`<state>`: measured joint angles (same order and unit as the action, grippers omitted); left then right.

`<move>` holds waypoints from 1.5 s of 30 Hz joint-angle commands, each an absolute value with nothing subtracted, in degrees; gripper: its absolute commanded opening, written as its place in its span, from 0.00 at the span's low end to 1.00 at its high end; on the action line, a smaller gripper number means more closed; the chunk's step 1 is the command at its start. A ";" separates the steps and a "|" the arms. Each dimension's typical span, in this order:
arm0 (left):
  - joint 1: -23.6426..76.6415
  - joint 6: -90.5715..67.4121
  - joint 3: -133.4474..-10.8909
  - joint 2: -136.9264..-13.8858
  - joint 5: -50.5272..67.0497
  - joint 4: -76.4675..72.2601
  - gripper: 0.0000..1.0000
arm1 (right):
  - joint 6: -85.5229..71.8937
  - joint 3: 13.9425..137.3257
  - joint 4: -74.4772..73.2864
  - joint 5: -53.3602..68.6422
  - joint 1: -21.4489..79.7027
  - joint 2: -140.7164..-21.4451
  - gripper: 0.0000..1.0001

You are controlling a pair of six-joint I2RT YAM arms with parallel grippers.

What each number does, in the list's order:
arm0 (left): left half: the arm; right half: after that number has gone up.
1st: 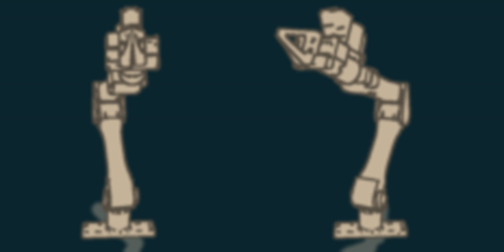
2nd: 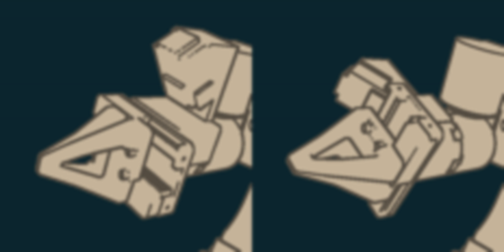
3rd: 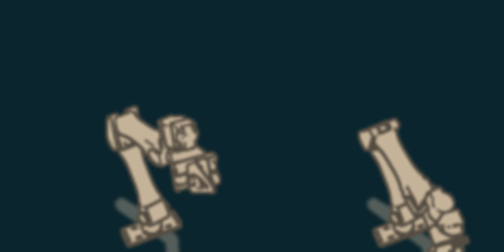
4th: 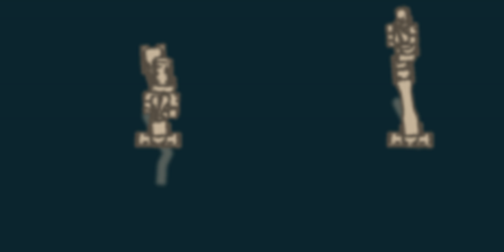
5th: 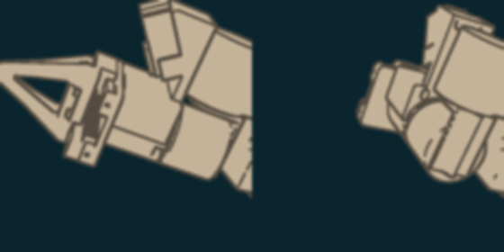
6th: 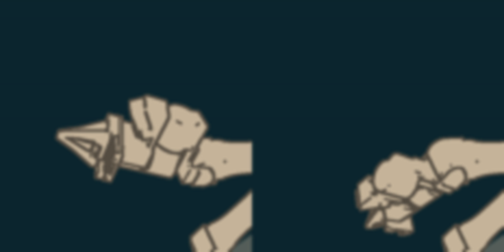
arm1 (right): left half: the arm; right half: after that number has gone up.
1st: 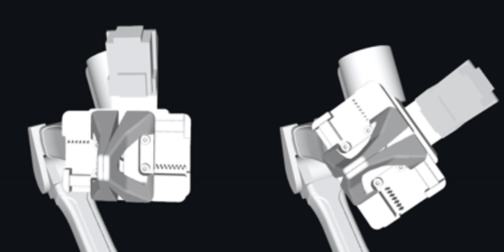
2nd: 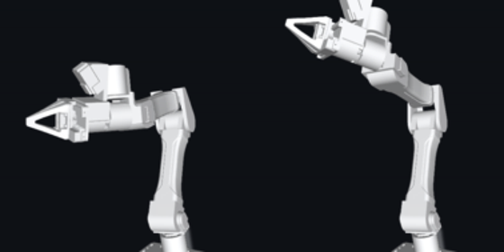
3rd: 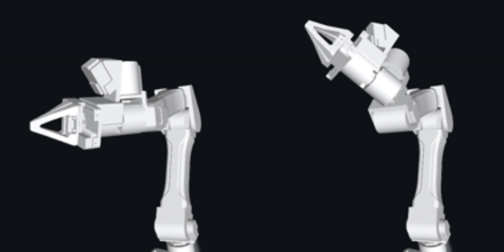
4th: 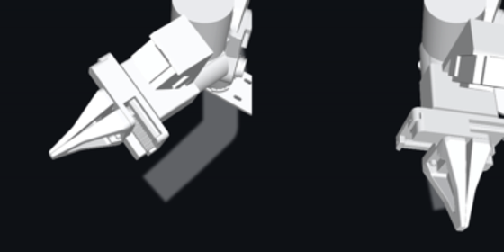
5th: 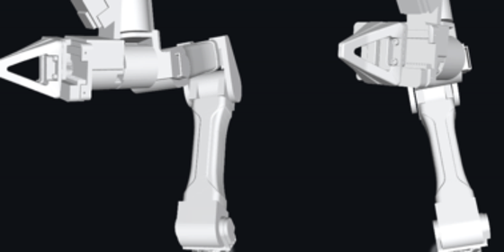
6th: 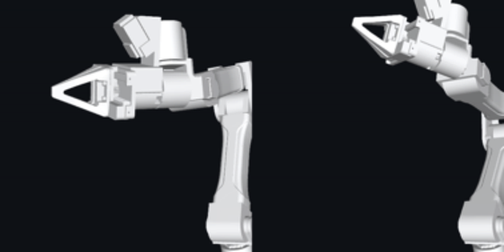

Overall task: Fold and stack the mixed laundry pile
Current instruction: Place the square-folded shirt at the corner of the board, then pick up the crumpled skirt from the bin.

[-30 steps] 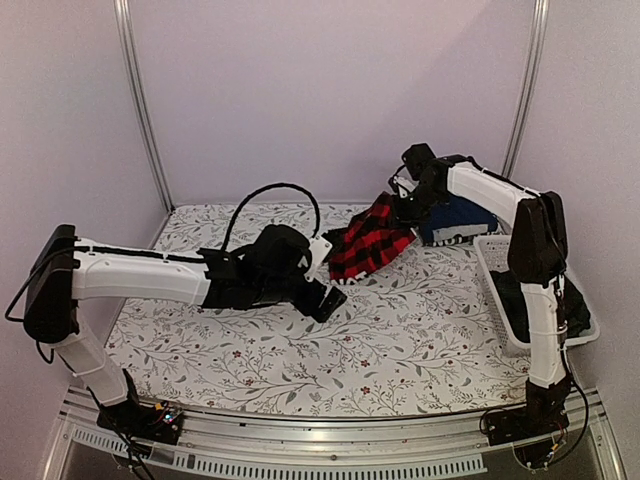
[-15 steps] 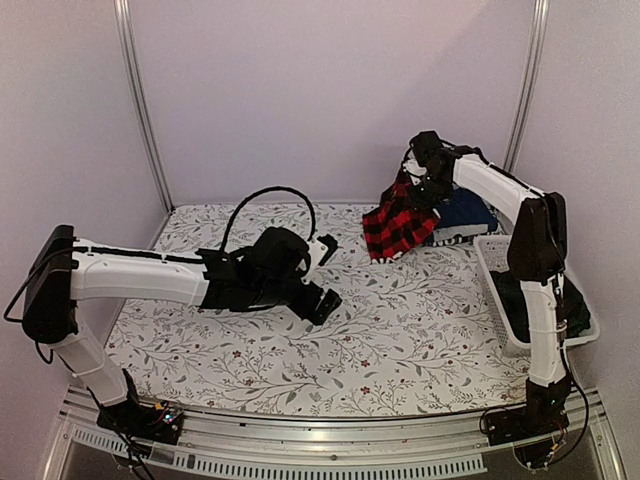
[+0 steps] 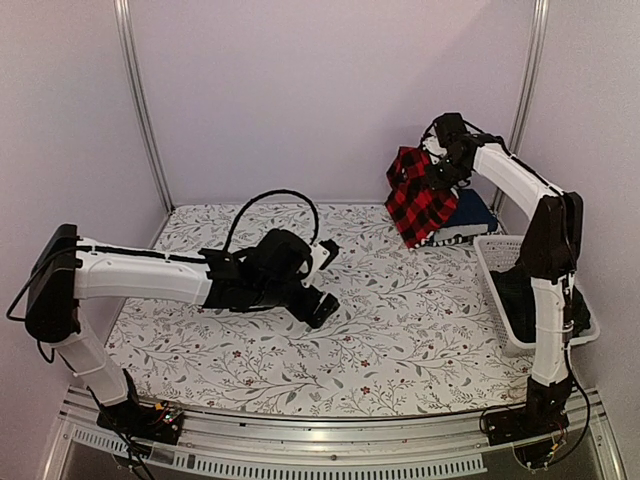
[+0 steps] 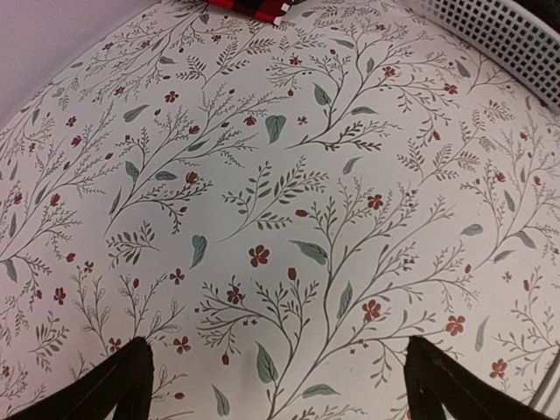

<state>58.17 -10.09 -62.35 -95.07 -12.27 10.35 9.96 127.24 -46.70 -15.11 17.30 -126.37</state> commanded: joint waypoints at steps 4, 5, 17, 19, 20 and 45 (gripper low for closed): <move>57.05 -9.08 -63.98 -96.70 -11.46 11.20 1.00 | 5.16 131.22 -44.56 -8.59 10.98 -123.46 0.00; 57.00 -9.06 -64.05 -96.82 -11.32 11.20 1.00 | 4.82 131.23 -44.23 -7.41 10.12 -123.60 0.00; 56.07 -9.78 -65.64 -98.61 -10.78 13.18 1.00 | 8.26 130.94 -40.72 1.69 2.77 -132.31 0.03; 56.01 -10.01 -65.94 -98.54 -10.92 13.81 0.99 | 9.30 131.00 -39.32 1.48 2.19 -133.97 0.03; 55.89 -10.06 -66.11 -98.53 -11.08 14.17 0.99 | 10.23 131.04 -38.92 1.50 1.93 -134.63 0.03; 33.77 -26.40 -68.35 -91.00 -0.48 12.20 0.99 | 4.75 120.24 -39.98 -5.74 -5.19 -115.57 0.99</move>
<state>37.89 -23.09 -64.69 -90.89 -6.13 12.99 7.49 122.85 -38.11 -12.34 -5.67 -127.09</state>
